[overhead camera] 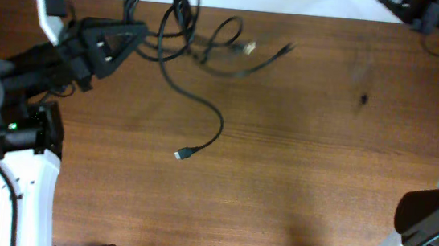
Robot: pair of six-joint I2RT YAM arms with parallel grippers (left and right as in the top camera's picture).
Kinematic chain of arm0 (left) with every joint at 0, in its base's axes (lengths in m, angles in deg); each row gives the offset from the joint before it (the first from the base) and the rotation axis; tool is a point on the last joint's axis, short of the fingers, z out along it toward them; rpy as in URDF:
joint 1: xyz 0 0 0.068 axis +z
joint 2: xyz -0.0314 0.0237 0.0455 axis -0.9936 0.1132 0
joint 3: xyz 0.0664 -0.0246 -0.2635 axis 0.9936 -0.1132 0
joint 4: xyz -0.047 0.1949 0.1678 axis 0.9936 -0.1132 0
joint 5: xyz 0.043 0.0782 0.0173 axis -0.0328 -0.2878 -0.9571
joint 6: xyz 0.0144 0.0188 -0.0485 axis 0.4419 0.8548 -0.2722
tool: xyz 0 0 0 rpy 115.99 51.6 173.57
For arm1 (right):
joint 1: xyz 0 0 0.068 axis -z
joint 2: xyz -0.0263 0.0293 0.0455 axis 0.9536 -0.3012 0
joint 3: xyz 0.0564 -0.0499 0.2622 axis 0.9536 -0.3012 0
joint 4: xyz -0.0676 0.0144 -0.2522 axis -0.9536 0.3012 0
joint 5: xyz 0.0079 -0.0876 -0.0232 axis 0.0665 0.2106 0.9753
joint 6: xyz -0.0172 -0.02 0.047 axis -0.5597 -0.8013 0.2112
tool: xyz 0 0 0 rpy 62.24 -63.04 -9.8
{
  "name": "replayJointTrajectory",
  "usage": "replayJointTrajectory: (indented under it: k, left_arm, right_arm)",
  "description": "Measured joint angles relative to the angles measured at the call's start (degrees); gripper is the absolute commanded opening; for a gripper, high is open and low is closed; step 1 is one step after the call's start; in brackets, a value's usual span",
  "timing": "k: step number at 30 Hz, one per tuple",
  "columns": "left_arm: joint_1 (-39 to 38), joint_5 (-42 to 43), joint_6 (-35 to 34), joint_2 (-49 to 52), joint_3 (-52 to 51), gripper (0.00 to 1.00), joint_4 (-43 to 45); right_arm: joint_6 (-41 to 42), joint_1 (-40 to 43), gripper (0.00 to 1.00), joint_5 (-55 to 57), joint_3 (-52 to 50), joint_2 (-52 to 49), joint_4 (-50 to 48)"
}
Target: Untangle cables
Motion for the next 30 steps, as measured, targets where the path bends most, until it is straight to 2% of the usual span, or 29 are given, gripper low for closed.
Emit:
replayJointTrajectory:
  k: [1, 2, 3, 8, 10, 12, 14, 18, 30]
  left_arm:
    - [0.9, 0.2, 0.0, -0.9, 0.0, 0.00, 0.1]
    - [1.2, 0.8, -0.1, -1.6, 0.0, 0.00, 0.1]
    - [1.4, 1.3, -0.1, -2.1, 0.0, 0.00, 0.2]
    - [1.8, 2.9, -0.3, -2.4, 0.0, 0.00, -0.3]
    - [1.8, 3.8, -1.2, -2.4, 0.0, 0.00, -0.3]
    - [1.4, 5.7, -2.6, -2.4, 0.0, 0.00, -0.3]
    - [-1.5, 8.2, -3.8, -2.4, 0.0, 0.00, -0.3]
    - [-7.1, 10.6, -5.0, -2.4, 0.0, 0.00, -0.2]
    - [-7.6, 9.0, -6.1, -2.4, 0.0, 0.00, 1.9]
  right_arm:
    - [0.0, 1.8, 0.14, 0.2, 0.0, 0.0, 0.5]
    - [0.1, 2.6, 0.35, 0.2, 0.0, 0.0, 1.2]
    - [-0.1, 2.9, 0.40, 0.4, 0.0, 0.0, 1.5]
    - [-0.3, -0.1, 0.40, 0.6, 0.0, 0.0, 2.7]
    - [-2.4, -4.6, 0.40, 0.8, 0.0, 0.0, 2.7]
    - [-6.3, -12.8, 0.36, 0.9, 0.0, 0.3, 2.4]
    - [-10.0, -19.9, 0.36, 0.9, 0.0, 0.7, 1.6]
    - [-15.8, -27.5, 0.32, 0.9, 0.0, 1.2, 1.0]
    - [-15.3, -33.7, 0.33, 0.9, 0.0, 1.3, 1.0]
